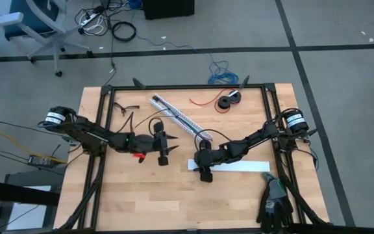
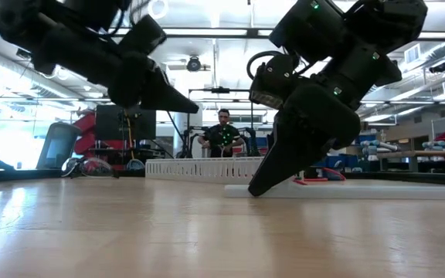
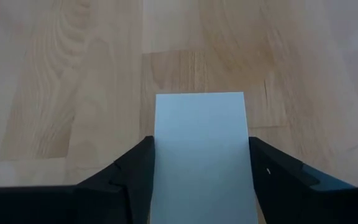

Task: Ziptie cables
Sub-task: Close the white cable duct

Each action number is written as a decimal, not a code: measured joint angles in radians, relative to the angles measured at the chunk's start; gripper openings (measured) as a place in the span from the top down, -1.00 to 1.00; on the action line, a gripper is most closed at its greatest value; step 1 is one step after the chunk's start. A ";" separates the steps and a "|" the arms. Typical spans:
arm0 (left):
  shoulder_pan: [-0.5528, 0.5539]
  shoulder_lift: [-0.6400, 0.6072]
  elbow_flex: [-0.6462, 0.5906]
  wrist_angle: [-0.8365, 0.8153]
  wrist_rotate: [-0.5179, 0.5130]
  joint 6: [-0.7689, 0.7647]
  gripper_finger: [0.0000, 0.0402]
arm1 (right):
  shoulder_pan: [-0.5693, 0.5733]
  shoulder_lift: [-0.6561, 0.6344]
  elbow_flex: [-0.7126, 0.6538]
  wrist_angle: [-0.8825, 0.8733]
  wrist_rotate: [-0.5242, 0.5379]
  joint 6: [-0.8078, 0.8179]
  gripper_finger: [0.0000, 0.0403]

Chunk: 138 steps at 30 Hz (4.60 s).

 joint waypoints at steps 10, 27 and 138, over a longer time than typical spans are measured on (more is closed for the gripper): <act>0.259 0.001 0.130 -0.209 0.431 0.053 0.14 | 0.006 0.000 0.000 0.001 -0.005 0.036 -0.07; 0.479 0.197 0.515 -0.575 0.560 0.473 0.14 | 0.000 0.002 -0.002 0.023 0.020 0.128 0.10; 0.298 0.341 0.675 -0.965 0.531 -0.024 -0.04 | 0.039 -0.359 -0.094 -0.335 0.140 0.108 0.25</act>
